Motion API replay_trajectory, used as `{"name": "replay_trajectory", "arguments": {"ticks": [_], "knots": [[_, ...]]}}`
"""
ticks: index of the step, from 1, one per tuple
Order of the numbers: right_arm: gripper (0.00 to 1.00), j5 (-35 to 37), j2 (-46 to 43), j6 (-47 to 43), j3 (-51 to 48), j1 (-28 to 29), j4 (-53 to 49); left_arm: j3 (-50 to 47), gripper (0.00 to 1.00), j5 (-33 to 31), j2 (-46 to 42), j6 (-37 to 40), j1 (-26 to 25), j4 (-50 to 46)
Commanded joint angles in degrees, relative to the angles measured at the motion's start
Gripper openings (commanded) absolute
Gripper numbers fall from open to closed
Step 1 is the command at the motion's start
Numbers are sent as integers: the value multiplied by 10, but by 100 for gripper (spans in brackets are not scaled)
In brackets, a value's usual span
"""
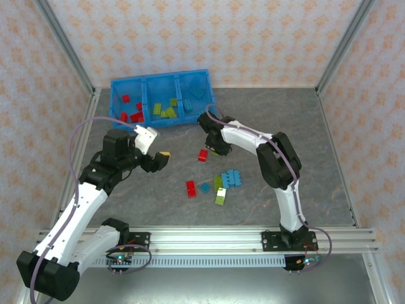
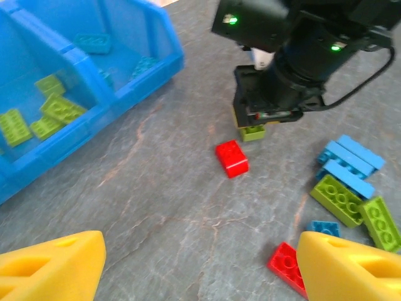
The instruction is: Sort the legos into containers by color
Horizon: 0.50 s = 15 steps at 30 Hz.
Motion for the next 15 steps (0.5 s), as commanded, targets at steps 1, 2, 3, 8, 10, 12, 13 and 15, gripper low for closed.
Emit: {"name": "replay_trajectory", "arguments": {"ticks": [1,2,3,8,10,12,13,15], "knots": [[22,17,-59,-15,-3,0,-3,-4,84,101,-7,76,-15,-16],[22,12,-73,-28,-3,1,7,-5,84,112,-5,86,-22,-19],[22,0,-88,-47,-4,3,28,-7,85,117,-6,97,-32,-22],[20,-55,-116,-168,9,44,144,-21,86,148,-26,144,-63,-25],[20,-67,-90,-214,55,66,155,-31,88,151,-42,146,-64,-11],[21,-75,-51,-237,111,76,155,-41,89,134,-60,144,-64,5],[21,-76,-27,-240,140,77,156,-46,89,111,-68,136,-64,15],[21,-72,20,-243,195,77,157,-56,91,33,-86,108,-64,41]]}}
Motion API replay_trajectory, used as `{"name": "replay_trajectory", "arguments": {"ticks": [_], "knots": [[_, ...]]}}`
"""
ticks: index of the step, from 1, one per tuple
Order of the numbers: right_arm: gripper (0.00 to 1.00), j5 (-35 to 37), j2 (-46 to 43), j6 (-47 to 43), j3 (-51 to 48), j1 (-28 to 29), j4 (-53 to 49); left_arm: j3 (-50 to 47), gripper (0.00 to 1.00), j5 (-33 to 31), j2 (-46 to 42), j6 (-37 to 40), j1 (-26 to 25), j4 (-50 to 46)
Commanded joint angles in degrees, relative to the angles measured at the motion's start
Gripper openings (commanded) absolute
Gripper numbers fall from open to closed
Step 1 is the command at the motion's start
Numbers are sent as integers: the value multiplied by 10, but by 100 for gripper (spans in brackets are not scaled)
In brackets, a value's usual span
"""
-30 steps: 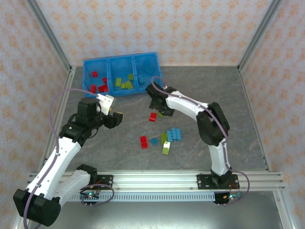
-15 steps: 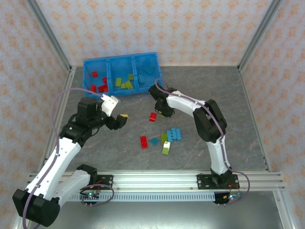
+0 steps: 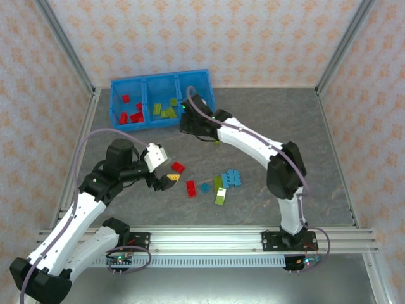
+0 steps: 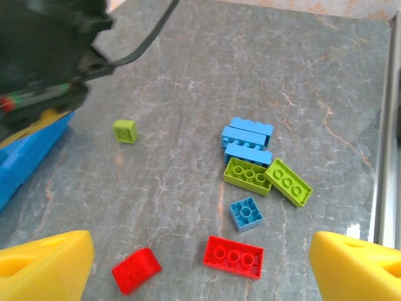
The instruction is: Sort the legos into containers by color
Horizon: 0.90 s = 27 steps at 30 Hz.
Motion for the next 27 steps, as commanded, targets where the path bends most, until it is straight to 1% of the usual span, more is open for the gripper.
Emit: {"name": "replay_trajectory", "arguments": {"ticks": [1,3,4,5,6,7,10,12,14,17,19,21,23,25,27], "knots": [[21,0,81,-52,80,-4,22,-17,92,-122,-33,-35,-2,59],[20,36,126,-53,153,-3,-11,-30,100,-275,-58,-79,-1,88],[21,53,140,-54,177,-4,-26,-41,100,-329,-67,-93,-1,102],[25,69,150,-59,197,-4,-37,-49,100,-378,-76,-104,0,113],[29,88,156,-63,208,-4,-53,-53,100,-405,-78,-109,0,111],[31,111,157,-62,217,-4,-69,-52,100,-414,-77,-111,0,102],[39,182,139,-59,202,-14,-126,-43,100,-408,-65,-121,0,88],[45,205,105,-49,146,-32,-146,-39,100,-394,-54,-121,0,94],[52,195,65,-42,77,-55,-148,-33,100,-379,-44,-121,0,90],[70,196,9,-47,-29,-78,-138,-26,100,-346,-36,-115,0,81],[83,190,-9,-44,-80,-97,-137,-26,100,-323,-35,-109,0,78],[90,155,-8,-33,-109,-122,-141,-25,100,-296,-35,-101,0,78],[94,119,5,-23,-117,-143,-138,-23,100,-255,-36,-88,0,72],[94,80,29,-8,-109,-156,-130,-21,100,-205,-36,-68,0,61],[92,63,54,1,-92,-158,-123,-22,100,-177,-36,-59,0,59]]}}
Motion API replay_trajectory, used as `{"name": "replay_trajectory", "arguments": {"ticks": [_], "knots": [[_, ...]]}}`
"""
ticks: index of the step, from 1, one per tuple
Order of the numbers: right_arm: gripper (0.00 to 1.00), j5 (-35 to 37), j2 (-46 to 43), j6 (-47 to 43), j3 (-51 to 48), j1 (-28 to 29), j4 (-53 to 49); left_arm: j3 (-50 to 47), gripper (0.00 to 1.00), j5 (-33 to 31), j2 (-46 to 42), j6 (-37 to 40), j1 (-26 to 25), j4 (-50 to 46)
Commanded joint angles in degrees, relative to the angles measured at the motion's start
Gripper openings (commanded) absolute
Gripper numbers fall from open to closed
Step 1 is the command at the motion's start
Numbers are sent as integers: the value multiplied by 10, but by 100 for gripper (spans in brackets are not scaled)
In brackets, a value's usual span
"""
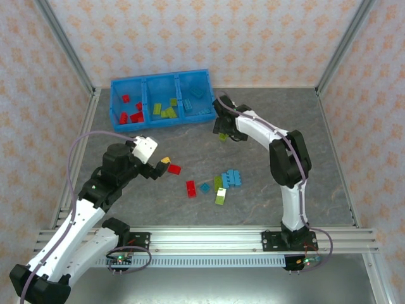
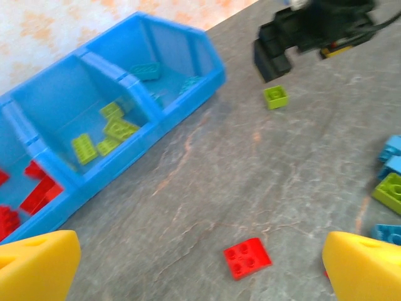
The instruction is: Sort the legos into containers by color
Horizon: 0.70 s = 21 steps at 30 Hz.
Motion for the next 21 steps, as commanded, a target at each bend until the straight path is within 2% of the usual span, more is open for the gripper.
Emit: {"name": "replay_trajectory", "arguments": {"ticks": [1,7,12,17,19,21], "knots": [[91,-50,39,28,24,4,4,17,100,77,-4,30,-1,-14],[78,-57,88,44,73,4,-2,14,100,64,-5,37,-1,-16],[55,-39,102,58,69,3,-18,14,100,56,-4,37,-1,-15],[31,-18,76,47,47,4,-19,14,100,64,-5,37,0,-10],[25,-20,51,38,35,4,-6,13,100,71,-9,37,-1,-6],[24,-20,13,28,13,10,21,10,100,77,-15,35,0,3]]}}
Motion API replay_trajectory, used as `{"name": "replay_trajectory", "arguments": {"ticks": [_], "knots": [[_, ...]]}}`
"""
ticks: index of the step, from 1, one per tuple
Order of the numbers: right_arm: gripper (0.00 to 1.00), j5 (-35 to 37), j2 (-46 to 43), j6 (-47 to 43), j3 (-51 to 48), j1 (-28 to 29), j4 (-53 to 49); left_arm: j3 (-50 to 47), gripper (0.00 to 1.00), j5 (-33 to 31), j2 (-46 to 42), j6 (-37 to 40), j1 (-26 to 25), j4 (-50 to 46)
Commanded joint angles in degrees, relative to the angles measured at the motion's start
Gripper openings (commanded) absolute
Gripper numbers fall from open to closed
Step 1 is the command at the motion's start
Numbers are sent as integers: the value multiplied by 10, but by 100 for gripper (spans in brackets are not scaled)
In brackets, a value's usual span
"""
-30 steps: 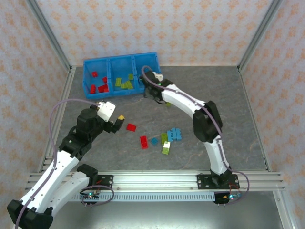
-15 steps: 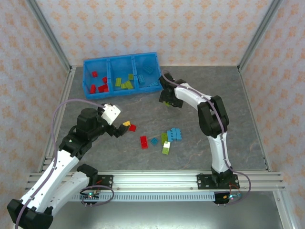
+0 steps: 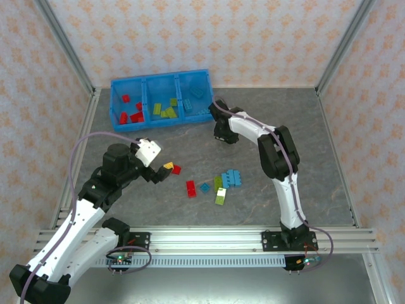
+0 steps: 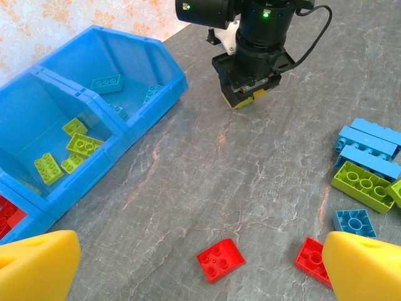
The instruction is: Sort the legos into containers by color
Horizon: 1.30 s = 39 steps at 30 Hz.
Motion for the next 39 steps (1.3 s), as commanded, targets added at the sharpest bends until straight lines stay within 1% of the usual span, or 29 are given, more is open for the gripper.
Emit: {"name": "replay_trajectory", "arguments": {"ticks": [1,3,4,6,7,9,10,11,13,14,15,17,18,22,23,24,26,27,28,29,31,32,34,35,36,39], "knots": [[23,22,-91,-21,-38,14,39,7,100,21,-18,2,-1,19],[23,17,-136,-34,-68,33,87,2,100,19,-27,-7,-1,33],[23,6,-156,-42,-81,47,117,-1,100,7,-31,-20,-1,45],[23,-16,-178,-59,-93,81,167,-5,100,-58,-35,-64,-1,67],[23,-27,-181,-70,-87,100,183,-2,100,-110,-33,-96,0,70],[23,-32,-166,-87,-53,136,195,18,100,-253,-20,-174,0,54],[23,-34,-147,-96,-25,152,197,34,100,-325,-7,-209,2,31],[23,-36,-123,-105,9,164,192,52,100,-385,10,-233,8,3],[23,-29,-65,-114,89,176,166,81,100,-447,42,-276,34,-44],[21,-21,-31,-114,130,177,152,92,100,-453,56,-297,53,-62],[21,-7,-3,-112,170,177,146,97,100,-443,65,-313,72,-71],[19,27,62,-118,247,175,147,100,100,-402,77,-335,102,-71],[19,30,90,-127,289,174,146,101,100,-395,80,-337,107,-70],[19,34,250,-154,532,170,108,105,100,-384,86,-335,107,-71],[20,31,279,-154,573,167,117,105,100,-383,86,-333,107,-71],[20,27,297,-152,591,164,134,106,100,-383,86,-332,107,-72],[23,23,306,-150,576,160,204,104,100,-381,86,-332,107,-73],[27,26,306,-152,560,159,234,103,100,-380,87,-332,107,-72],[33,39,307,-154,552,158,255,103,100,-378,88,-332,107,-72],[35,50,311,-157,554,155,266,102,100,-376,90,-332,107,-72],[38,48,315,-156,563,149,277,103,100,-372,94,-332,107,-71],[42,38,314,-154,566,147,282,103,100,-371,96,-331,107,-70],[56,20,311,-145,575,145,277,103,100,-370,100,-331,107,-68],[61,9,305,-142,577,144,273,104,100,-370,102,-331,107,-68],[64,-6,296,-136,575,145,268,105,100,-368,105,-331,107,-68],[65,-40,259,-113,556,146,247,107,100,-366,111,-330,107,-70]]}}
